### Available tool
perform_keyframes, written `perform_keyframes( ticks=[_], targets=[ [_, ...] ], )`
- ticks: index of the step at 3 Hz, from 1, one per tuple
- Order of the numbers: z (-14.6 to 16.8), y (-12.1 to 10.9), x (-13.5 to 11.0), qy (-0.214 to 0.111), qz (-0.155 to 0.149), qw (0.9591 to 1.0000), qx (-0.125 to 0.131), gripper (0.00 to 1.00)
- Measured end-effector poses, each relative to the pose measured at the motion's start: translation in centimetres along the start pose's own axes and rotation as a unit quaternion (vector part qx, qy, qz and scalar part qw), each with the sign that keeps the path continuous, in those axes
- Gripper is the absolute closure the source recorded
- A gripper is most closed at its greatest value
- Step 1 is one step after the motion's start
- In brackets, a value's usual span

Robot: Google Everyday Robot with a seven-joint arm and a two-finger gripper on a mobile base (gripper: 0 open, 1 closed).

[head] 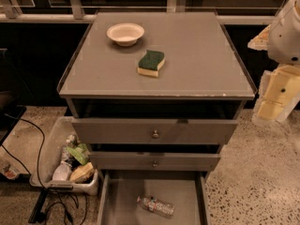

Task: Pick water bottle from bottom drawer and place on counter

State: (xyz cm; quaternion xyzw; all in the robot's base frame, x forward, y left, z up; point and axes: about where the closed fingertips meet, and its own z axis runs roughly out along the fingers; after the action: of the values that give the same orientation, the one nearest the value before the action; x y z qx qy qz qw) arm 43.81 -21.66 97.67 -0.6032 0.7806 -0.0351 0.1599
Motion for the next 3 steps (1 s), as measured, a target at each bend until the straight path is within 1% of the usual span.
perform_keyframes(
  ticks=[2, 3],
  targets=[
    [0.2, -0.3, 0.2, -0.001, 0.005, 1.0000, 0.003, 0.00],
    [3.2, -0.4, 0.8, -0.011, 0.015, 0.9998, 0.000, 0.00]
  ],
)
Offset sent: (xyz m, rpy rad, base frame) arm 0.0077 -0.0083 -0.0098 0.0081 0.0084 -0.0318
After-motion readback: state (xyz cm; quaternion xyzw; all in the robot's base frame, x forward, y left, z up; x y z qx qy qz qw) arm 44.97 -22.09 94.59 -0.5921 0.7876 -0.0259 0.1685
